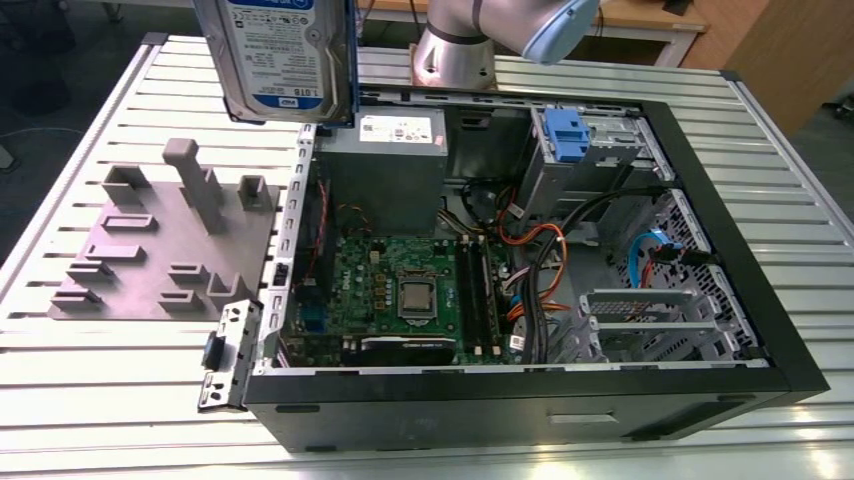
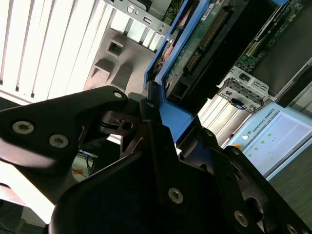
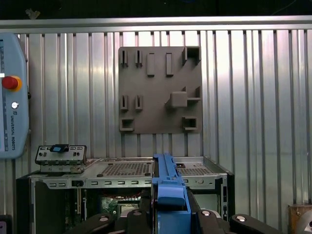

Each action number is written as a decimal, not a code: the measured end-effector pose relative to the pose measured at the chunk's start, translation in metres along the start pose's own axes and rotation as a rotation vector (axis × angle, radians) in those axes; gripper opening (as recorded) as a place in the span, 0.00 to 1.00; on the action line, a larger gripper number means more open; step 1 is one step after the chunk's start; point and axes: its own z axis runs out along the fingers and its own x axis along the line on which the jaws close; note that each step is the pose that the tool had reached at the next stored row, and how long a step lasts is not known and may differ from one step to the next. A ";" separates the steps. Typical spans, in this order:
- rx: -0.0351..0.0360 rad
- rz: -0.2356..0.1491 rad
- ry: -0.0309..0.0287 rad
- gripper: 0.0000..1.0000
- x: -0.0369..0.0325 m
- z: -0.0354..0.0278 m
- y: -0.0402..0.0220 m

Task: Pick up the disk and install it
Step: 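Pick up the disk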

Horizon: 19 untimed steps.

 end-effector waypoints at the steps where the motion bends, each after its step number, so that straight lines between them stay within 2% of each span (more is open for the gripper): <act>1: 0.0000 0.000 0.0000 0.37 0.0000 0.0000 -0.0001; 8: 0.0000 0.000 0.0000 0.37 0.0000 0.0000 -0.0015; 9: 0.0000 0.000 0.0000 0.37 -0.0003 0.0000 -0.0069; 19: 0.0000 0.000 0.0000 0.37 -0.0003 0.0000 -0.0087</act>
